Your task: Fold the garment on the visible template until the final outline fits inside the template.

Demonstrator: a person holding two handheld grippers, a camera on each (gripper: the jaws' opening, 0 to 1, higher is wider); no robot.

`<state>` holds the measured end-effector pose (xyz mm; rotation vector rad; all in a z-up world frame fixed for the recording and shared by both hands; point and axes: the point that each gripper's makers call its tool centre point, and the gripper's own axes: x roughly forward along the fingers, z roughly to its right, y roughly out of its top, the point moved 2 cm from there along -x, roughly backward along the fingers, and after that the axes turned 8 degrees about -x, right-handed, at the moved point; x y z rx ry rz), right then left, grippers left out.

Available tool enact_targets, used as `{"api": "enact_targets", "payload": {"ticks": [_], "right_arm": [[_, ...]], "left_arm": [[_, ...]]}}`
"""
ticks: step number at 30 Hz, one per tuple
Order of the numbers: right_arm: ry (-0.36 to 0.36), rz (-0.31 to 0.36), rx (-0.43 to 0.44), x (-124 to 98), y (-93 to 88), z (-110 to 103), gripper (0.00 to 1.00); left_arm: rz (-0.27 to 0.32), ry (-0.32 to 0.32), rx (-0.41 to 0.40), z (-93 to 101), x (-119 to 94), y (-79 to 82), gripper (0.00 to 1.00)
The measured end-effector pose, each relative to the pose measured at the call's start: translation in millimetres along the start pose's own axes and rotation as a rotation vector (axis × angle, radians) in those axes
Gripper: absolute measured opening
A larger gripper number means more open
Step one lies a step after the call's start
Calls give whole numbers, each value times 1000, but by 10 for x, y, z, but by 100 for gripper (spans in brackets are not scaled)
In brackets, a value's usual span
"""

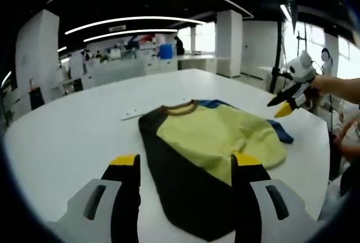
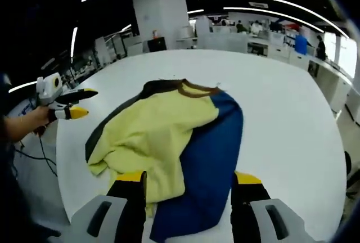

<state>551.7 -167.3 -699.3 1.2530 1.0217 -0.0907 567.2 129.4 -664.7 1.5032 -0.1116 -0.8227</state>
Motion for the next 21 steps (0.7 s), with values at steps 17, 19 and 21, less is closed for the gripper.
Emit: {"api": "enact_targets", "payload": {"ticks": [17, 19, 21], "right_arm": [[30, -4, 97, -108, -388, -269, 54], [22, -14, 93, -120, -448, -303, 53], [9, -32, 74, -131, -523, -325, 52]], "left_arm": [[-81, -44, 2, 410, -206, -547, 47], [-91, -52, 12, 468, -214, -601, 46], [-109, -48, 24, 494, -214, -659, 44]]}}
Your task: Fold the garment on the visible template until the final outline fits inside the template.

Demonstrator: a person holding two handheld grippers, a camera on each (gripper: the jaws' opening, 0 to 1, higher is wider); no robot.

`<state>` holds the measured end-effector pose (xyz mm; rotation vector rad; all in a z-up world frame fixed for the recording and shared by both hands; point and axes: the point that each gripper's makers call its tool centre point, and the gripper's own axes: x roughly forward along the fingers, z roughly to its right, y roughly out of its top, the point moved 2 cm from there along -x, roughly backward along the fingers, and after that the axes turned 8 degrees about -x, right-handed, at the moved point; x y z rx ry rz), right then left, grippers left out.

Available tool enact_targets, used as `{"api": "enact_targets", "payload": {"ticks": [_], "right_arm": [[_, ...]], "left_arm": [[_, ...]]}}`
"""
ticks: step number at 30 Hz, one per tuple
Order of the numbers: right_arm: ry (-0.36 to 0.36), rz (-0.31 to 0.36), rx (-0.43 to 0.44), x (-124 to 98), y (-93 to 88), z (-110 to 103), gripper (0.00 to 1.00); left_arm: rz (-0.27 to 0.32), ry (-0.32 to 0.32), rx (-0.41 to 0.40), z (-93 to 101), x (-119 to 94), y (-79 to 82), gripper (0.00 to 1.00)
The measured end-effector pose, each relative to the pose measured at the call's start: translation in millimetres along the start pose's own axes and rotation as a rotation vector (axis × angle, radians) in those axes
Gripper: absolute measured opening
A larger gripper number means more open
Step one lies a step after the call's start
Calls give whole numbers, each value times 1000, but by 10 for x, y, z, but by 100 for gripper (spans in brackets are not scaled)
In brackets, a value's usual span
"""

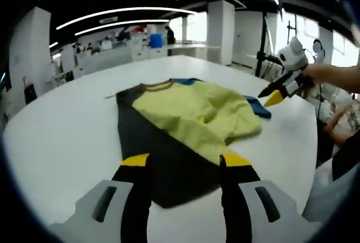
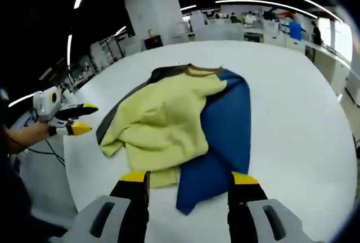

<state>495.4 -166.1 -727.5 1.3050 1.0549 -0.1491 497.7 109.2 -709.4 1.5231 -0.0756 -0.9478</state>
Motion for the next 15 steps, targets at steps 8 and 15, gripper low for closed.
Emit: {"api": "enact_targets", "payload": {"ticks": [8, 15], "right_arm": [[-43, -25, 23, -4, -232, -54, 41], [-103, -34, 13, 17, -326, -59, 25]], "left_arm": [[-39, 36, 28, 117, 32, -192, 39], [-109, 59, 133, 158, 137, -358, 33]]}}
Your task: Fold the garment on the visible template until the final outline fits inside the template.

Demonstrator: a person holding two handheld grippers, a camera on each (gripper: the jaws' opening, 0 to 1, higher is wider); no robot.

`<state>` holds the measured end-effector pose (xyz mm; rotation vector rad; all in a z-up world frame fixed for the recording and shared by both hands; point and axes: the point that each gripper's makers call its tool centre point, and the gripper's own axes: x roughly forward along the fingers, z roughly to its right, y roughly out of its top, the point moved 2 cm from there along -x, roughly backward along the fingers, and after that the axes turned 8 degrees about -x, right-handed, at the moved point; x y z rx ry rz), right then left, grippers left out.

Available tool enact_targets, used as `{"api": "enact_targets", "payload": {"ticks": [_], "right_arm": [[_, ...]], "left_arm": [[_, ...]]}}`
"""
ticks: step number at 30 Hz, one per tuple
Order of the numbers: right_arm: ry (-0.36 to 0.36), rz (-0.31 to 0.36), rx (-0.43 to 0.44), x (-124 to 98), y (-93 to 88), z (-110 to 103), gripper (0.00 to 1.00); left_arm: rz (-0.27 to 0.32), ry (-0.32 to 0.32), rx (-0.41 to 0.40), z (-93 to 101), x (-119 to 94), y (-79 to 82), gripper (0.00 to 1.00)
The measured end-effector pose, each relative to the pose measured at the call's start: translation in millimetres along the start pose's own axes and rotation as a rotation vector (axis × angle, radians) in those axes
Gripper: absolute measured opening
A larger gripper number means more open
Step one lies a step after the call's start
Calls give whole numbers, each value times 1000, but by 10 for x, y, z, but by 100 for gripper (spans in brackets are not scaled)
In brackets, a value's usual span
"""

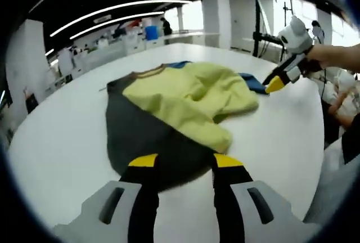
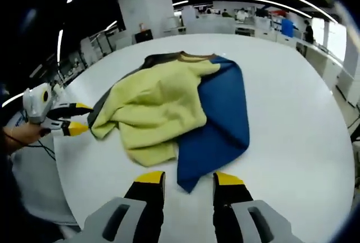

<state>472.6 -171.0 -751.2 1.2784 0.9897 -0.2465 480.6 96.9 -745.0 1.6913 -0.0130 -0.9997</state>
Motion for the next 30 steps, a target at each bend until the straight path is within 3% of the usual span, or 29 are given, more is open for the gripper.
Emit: {"api": "enact_targets", "payload": {"ticks": [4, 6, 11, 16, 18, 24, 30], "right_arm": [[-40, 3, -54, 10, -16, -8, 15], [-41, 4, -60, 28, -30, -39, 12], [-50, 26, -52, 44, -8, -53, 0], [-65, 43, -40, 26, 25, -29, 0], [-69, 47, -37, 9, 28, -13, 0], [-77, 62, -37, -92, 94, 37, 0], [-101, 100, -27, -252, 250, 190, 0]], "left_arm": [[-5, 21, 7, -19, 56, -16, 30], [-26, 40, 12, -36, 86, -54, 27], [-12, 49, 2, -37, 110, -40, 18], [-1, 60, -10, -51, 64, -20, 0], [11, 68, -14, -70, 25, 8, 0], [86, 113, -67, -219, -175, 207, 0], [186, 219, -143, -622, -400, 506, 0]]}}
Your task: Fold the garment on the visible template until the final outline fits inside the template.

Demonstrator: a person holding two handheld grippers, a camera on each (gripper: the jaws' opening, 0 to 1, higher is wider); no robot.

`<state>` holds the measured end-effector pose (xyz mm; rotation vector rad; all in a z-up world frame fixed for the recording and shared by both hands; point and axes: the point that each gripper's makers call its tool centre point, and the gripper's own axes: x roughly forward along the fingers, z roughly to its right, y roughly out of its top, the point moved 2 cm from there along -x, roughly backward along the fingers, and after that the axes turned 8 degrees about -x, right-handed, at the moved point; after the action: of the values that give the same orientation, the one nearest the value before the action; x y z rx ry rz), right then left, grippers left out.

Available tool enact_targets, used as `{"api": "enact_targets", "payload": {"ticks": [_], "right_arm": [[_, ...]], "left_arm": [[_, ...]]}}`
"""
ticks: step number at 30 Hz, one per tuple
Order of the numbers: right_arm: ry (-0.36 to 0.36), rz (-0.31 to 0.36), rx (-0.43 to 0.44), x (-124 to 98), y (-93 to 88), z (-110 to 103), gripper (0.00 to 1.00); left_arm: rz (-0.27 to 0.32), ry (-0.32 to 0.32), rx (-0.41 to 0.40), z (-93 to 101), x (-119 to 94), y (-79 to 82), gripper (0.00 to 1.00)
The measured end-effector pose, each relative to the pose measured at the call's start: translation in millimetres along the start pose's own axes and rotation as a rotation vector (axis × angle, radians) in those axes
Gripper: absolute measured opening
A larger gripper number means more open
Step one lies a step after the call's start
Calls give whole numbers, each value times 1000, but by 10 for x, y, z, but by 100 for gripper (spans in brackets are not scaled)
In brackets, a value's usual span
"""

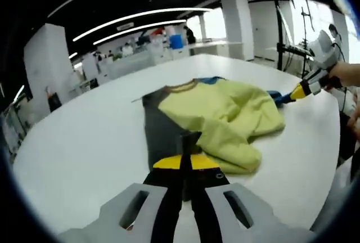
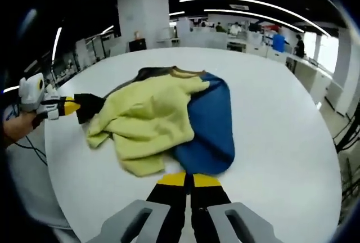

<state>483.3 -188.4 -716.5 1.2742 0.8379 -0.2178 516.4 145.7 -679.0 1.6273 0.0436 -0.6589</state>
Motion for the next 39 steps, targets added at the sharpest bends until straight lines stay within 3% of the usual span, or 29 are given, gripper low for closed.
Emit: {"api": "enact_targets", "payload": {"ticks": [6, 11, 14, 17, 20, 24, 27, 29, 33, 39], "right_arm": [[-29, -7, -22, -104, 85, 206, 0], [-68, -49, -54, -163, 44, 459, 0], [-75, -53, 18, -193, 19, 605, 0], [-97, -46, 45, -223, 23, 742, 0], [-115, -57, 58, -243, 6, 840, 0], [-135, -68, 99, -261, -28, 1004, 0], [-143, -82, 133, -271, -68, 1137, 0], [-168, -83, 183, -286, -99, 1246, 0], [-201, -115, 187, -311, -187, 1415, 0], [-244, -149, 195, -314, -270, 1632, 0]], "left_arm": [[51, 123, -60, -470, -61, 191, 0], [59, 242, -119, -913, -83, 170, 0], [41, 283, -132, -1101, -68, 109, 0], [37, 306, -162, -1225, -45, 67, 0], [41, 337, -276, -1371, -19, -10, 0], [19, 373, -271, -1513, -4, -82, 0], [2, 390, -353, -1617, 10, -175, 0], [-5, 405, -354, -1703, 22, -215, 0], [-4, 428, -385, -1838, 36, -262, 0], [-28, 457, -345, -1977, 60, -304, 0]]}}
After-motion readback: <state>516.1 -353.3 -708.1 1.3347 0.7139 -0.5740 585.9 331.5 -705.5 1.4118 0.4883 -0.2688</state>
